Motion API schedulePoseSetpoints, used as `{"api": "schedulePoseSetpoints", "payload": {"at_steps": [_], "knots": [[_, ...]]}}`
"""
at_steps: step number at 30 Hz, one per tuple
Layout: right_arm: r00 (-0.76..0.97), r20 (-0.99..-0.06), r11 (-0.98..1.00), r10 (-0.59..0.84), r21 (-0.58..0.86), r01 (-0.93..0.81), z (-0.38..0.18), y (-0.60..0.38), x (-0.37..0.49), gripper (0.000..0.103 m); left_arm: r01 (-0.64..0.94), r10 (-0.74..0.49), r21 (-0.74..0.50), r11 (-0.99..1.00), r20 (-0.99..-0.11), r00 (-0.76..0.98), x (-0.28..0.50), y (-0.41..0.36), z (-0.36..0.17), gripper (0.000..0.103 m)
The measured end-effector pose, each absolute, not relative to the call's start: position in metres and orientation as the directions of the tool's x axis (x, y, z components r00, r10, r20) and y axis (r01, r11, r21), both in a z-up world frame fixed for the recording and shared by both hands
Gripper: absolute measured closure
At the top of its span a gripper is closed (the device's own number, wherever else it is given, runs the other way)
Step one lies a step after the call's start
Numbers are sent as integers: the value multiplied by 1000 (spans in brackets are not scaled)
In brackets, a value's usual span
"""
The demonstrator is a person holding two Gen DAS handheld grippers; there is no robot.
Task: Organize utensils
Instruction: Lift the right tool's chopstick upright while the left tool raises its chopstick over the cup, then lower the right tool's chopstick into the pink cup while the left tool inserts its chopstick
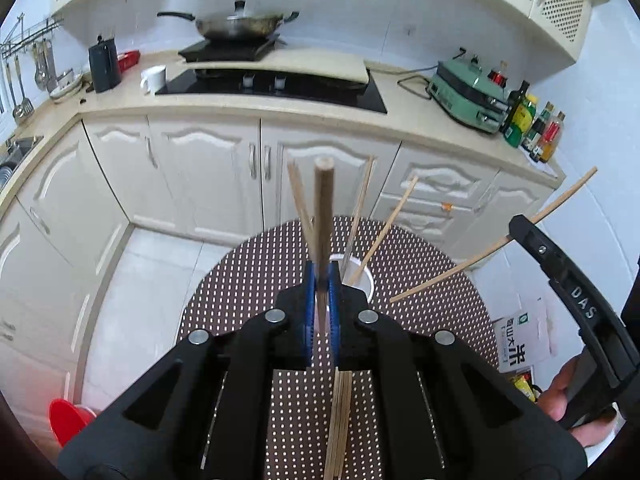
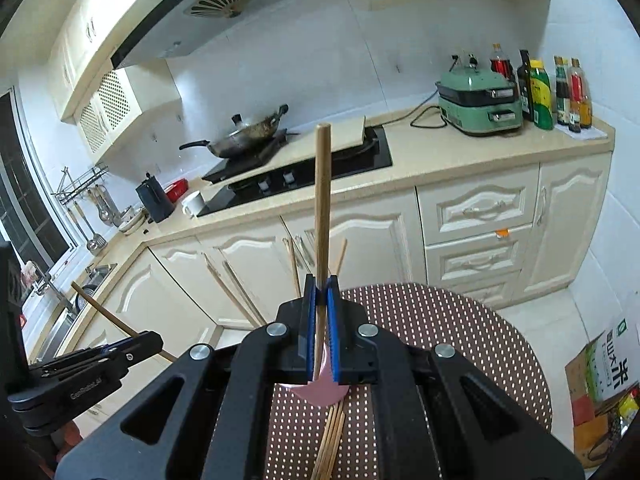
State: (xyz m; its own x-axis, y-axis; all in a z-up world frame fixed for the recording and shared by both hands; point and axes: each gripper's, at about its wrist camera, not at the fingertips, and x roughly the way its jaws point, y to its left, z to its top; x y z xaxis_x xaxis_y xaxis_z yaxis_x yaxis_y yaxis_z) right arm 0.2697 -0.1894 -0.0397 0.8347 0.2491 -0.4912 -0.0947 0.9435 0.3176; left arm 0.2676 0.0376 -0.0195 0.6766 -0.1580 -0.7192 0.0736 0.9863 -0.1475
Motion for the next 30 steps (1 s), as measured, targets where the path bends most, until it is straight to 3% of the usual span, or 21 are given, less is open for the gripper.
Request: {"api": "schedulePoseSetpoints", "payload": {"at_steps": [7, 30], "knots": [[830, -491, 946, 266, 298, -128, -38, -181, 285, 99, 71, -154, -146, 987, -704, 693, 281, 37, -11, 97], [724, -631, 949, 279, 296, -108, -90, -169, 328, 99, 58, -170, -179, 982, -710, 683, 319, 33, -8, 97]]}}
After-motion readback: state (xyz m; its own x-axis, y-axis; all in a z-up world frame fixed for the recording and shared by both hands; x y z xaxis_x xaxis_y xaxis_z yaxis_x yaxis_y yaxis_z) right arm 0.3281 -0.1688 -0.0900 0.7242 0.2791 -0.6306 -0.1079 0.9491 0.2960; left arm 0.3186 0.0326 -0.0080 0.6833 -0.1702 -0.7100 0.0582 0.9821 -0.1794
